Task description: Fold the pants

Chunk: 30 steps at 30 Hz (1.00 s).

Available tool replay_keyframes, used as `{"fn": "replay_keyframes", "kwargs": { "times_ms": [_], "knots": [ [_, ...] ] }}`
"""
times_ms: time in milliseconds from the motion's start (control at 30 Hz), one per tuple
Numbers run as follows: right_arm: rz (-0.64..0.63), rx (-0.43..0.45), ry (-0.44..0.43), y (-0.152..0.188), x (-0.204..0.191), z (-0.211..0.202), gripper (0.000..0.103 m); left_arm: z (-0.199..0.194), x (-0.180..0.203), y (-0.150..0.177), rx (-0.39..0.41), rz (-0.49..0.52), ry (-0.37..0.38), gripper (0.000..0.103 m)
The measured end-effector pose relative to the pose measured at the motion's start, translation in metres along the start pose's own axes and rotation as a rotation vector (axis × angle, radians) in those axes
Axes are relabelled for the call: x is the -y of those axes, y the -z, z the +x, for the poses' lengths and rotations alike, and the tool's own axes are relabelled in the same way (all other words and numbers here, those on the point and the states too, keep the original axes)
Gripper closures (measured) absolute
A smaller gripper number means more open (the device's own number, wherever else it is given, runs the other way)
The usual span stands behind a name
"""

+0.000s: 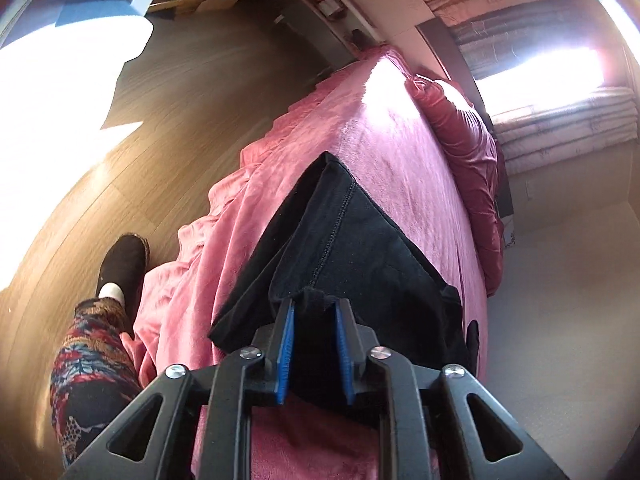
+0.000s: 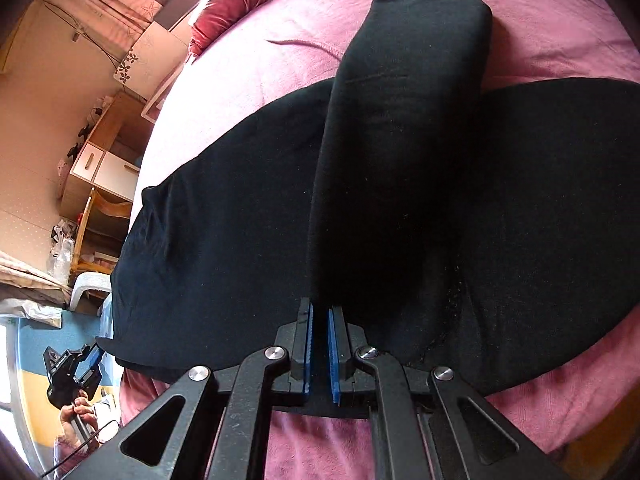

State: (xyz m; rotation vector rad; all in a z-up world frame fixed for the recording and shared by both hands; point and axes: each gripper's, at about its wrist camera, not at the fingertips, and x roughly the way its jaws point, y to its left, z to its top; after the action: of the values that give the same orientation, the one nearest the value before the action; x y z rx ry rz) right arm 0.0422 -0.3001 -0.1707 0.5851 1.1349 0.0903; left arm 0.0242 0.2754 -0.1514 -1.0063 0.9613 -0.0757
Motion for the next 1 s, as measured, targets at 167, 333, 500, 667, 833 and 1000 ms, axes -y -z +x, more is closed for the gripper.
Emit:
{"fn": "replay_keyframes", "kwargs": {
  "times_ms": [167,333,500,667,833,1000],
  "knots": [
    [0.012,-0.010,0.010,0.001,0.001,0.012,0.094,-0.010,-0.020,0.005,0.005,-0.154,0.059,0.066],
    [0.026,-0.015,0.008,0.003,0.003,0.014,0.093,-0.006,-0.022,0.012,-0.015,-0.173,0.021,0.065],
    [0.024,-0.010,0.005,0.004,0.008,0.016,0.094,0.005,-0.011,0.012,-0.026,-0.094,-0.046,0.081],
    [0.007,0.005,0.004,0.003,0.003,0.009,0.094,0.011,0.007,0.004,-0.023,-0.014,-0.076,0.096],
    [-0.016,0.038,-0.009,0.007,-0.003,-0.016,0.096,0.001,0.027,-0.013,0.049,0.031,-0.045,0.098],
    [-0.065,0.049,-0.011,0.024,-0.008,-0.040,0.096,-0.007,0.037,-0.013,0.055,0.105,-0.053,0.098]
  ]
}}
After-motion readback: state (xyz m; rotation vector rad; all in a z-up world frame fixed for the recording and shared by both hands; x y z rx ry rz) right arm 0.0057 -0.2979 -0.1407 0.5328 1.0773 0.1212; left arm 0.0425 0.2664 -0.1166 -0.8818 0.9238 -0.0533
